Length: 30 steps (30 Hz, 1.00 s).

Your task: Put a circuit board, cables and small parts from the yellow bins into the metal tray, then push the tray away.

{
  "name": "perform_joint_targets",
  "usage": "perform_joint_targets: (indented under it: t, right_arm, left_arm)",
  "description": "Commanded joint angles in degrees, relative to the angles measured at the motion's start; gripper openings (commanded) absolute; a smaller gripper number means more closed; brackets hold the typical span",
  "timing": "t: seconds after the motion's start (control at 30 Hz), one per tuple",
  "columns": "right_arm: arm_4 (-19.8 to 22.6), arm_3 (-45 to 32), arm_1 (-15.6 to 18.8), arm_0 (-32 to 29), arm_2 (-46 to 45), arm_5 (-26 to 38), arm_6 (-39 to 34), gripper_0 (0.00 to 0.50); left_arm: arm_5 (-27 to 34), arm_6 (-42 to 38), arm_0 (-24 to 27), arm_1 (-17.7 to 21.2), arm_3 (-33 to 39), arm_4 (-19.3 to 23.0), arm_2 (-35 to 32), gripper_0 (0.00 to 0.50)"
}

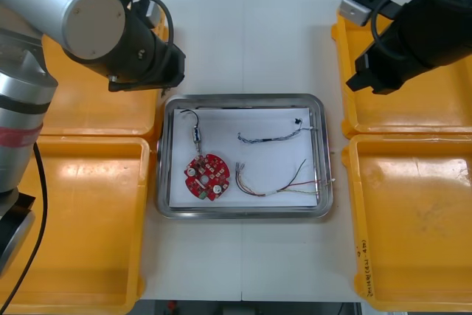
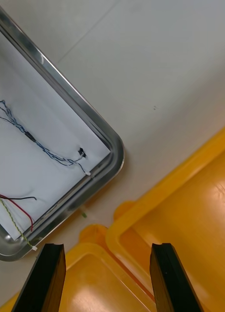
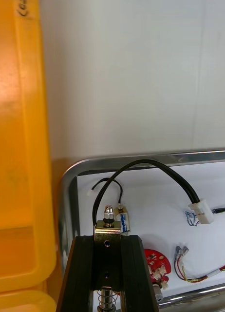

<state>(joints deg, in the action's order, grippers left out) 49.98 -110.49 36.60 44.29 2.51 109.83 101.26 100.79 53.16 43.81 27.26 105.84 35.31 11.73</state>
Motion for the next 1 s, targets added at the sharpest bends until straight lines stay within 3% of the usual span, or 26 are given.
perform_joint_targets:
  t: [0.03,0.63,1.0]
  right_arm:
    - [0.82,-1.75,3.56,-3.50,-6.38,0.17,-2.38,0.500]
    - [-1.11,-3.51,4.53,-16.07,-23.25,0.17,-5.37,0.500]
    - [-0.67,-11.07,4.53,-26.71,-24.92,0.17,-15.65,0.500]
  left_arm:
    - [-2.27,1.60,-0.30,-2.74,1.12,-1.48,3.30,0.003]
    - [-9.74,1.24,-0.21,-6.96,-6.43,-5.25,11.74,0.003]
    - [-14.57,1.33,-0.21,-8.10,-11.88,-6.31,15.43,0.003]
